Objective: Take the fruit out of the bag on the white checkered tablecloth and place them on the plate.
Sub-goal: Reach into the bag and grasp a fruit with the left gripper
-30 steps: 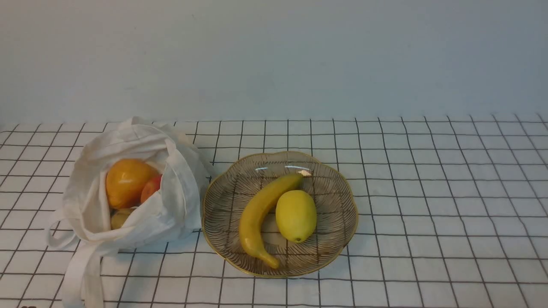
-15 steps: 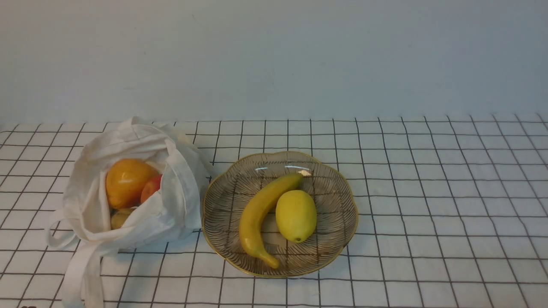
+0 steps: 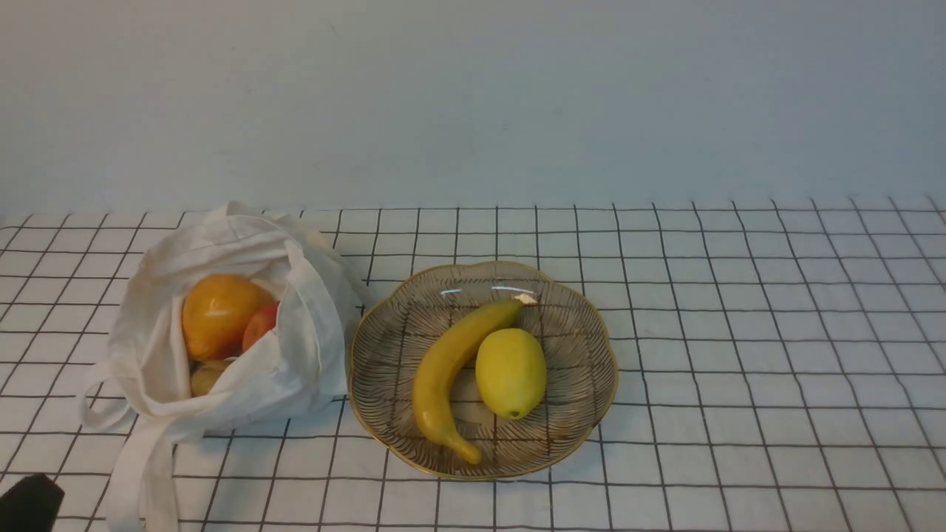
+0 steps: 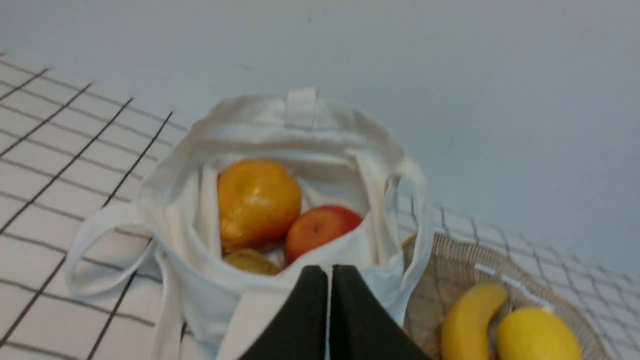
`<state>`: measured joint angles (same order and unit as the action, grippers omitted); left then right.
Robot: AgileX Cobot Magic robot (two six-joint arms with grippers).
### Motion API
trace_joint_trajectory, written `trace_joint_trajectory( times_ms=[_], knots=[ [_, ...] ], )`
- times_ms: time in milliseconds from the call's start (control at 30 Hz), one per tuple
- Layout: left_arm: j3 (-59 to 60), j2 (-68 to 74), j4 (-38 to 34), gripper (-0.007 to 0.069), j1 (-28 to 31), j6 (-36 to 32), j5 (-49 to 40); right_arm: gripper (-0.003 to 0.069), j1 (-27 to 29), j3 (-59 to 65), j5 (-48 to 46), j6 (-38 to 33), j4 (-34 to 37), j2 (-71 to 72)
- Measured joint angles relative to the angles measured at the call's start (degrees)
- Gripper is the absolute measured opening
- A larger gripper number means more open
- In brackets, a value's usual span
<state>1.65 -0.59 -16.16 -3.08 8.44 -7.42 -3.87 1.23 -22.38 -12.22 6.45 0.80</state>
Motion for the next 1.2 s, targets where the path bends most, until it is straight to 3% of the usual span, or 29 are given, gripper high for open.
trace_joint_trajectory(
  times_ms=[100, 200, 300, 500, 600, 767, 933, 1200],
  knots=[
    [0.0, 0.0, -0.9, -0.0008, 0.0, 0.1, 4.7, -0.0014, 0.0, 0.0, 0.0, -0.1, 0.0, 0.0],
    [-0.3, 0.0, -1.4, -0.0008, 0.0, 0.3, 17.2, -0.0014, 0.0, 0.0, 0.0, -0.1, 0.0, 0.0],
    [-4.3, 0.2, -1.7, -0.0008, 0.0, 0.4, 17.8, -0.0014, 0.0, 0.0, 0.0, -0.1, 0.0, 0.0],
    [-21.1, 13.8, -1.7, -0.0008, 0.0, -2.8, 0.4, -0.0014, 0.0, 0.0, 0.0, -0.1, 0.0, 0.0],
    [-30.7, 28.9, -1.4, -0.0008, 0.0, -5.4, -14.1, -0.0014, 0.0, 0.0, 0.0, -0.1, 0.0, 0.0],
    [-43.2, 50.4, -1.0, -0.0008, 0.0, -9.3, -29.2, -0.0014, 0.0, 0.0, 0.0, -0.1, 0.0, 0.0],
    [-53.4, 67.4, 0.7, -0.0008, 0.0, -14.1, -34.0, -0.0014, 0.0, 0.0, 0.0, -0.1, 0.0, 0.0],
    [-65.1, 83.6, 8.1, -0.0007, 0.0, -15.2, -35.4, -0.0014, 0.0, 0.0, 0.0, -0.1, 0.0, 0.0]
  ],
)
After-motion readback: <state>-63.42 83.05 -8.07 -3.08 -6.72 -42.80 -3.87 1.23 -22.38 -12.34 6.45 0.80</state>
